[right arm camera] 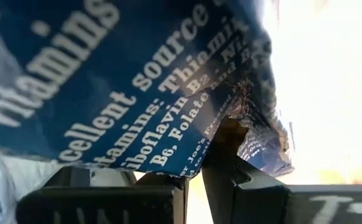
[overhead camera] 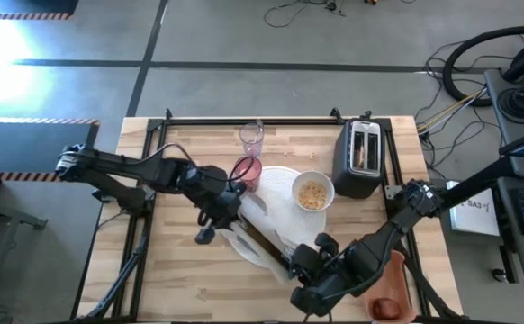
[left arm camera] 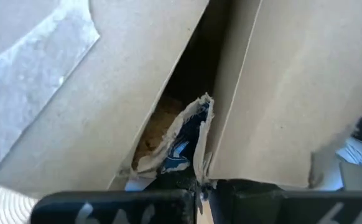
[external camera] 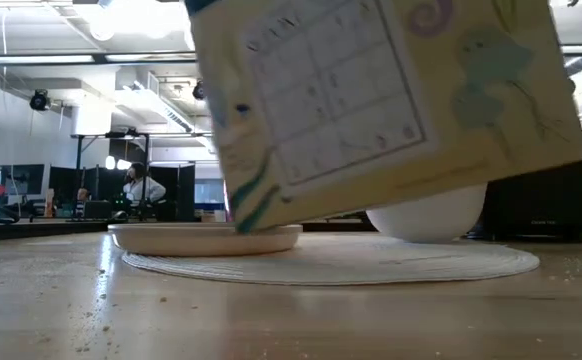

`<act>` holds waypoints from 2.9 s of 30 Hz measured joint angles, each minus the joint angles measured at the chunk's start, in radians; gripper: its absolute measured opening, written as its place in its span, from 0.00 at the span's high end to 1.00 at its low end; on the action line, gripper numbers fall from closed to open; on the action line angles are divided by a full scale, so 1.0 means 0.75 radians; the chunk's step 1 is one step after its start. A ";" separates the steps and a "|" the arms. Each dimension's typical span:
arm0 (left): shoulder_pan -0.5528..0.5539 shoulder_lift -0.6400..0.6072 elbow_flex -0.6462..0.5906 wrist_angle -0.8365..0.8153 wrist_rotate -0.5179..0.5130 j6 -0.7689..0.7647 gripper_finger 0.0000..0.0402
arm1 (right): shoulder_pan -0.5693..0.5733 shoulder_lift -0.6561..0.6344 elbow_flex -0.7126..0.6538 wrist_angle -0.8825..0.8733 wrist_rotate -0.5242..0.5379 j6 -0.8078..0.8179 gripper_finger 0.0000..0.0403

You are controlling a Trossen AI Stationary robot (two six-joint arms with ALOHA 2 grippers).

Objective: Arrange a breakfast setting
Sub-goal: Pour the cereal from the cereal box into the white bowl

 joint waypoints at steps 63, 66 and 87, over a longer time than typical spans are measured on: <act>-0.298 -0.131 0.133 -0.496 -0.889 -0.411 1.00 | -0.356 -0.006 -0.003 0.487 -0.438 -0.956 0.94; -0.315 -0.117 0.151 -0.525 -0.869 -0.412 1.00 | -0.353 -0.007 -0.002 0.476 -0.439 -0.955 0.94; -0.459 0.312 0.589 -0.755 -0.890 -0.432 1.00 | -0.215 -0.003 -0.003 0.398 -0.526 -0.956 0.94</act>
